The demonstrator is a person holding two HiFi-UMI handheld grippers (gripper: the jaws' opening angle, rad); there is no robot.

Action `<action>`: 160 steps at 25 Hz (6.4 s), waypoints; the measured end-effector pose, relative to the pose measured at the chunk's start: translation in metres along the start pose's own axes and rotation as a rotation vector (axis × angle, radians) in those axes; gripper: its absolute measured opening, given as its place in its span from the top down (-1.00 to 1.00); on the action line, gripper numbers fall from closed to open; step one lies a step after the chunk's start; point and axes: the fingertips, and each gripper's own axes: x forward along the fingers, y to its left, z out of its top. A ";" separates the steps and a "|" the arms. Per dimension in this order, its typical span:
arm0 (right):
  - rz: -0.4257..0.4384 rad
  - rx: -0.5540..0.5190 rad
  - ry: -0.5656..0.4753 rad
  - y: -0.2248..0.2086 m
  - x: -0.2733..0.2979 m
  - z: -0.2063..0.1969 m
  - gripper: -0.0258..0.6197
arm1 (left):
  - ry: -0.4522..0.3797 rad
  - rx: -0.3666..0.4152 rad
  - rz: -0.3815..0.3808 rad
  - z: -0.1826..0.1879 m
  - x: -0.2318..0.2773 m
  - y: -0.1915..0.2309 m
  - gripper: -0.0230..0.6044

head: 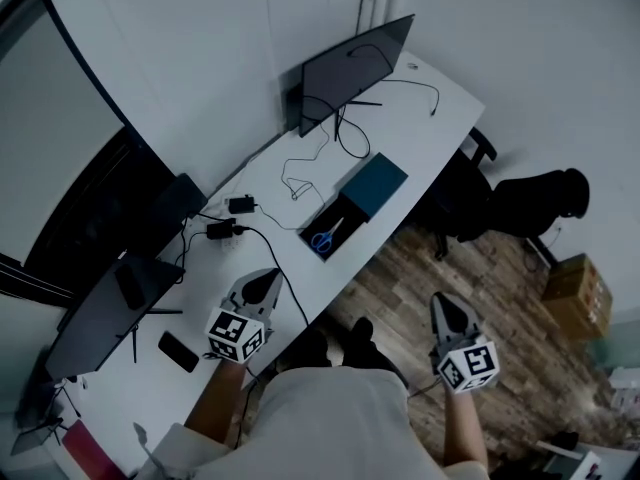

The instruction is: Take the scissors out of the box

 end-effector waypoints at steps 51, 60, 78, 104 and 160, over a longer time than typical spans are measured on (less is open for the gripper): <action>0.657 0.042 0.359 -0.100 0.285 -0.107 0.82 | 1.134 0.176 0.008 -0.291 0.257 0.078 0.49; 0.655 0.058 0.366 -0.114 0.298 -0.116 0.82 | 1.301 0.201 -0.041 -0.324 0.264 0.080 0.37; 0.657 0.030 0.374 -0.119 0.306 -0.120 0.82 | 1.318 0.187 -0.009 -0.317 0.260 0.083 0.60; 0.660 -0.138 0.240 -0.035 0.219 -0.053 0.82 | 0.644 0.007 0.365 -0.144 0.163 0.046 0.60; 0.632 -0.205 -0.020 -0.160 0.132 0.063 0.83 | 0.019 -0.174 0.708 0.029 0.035 -0.090 0.60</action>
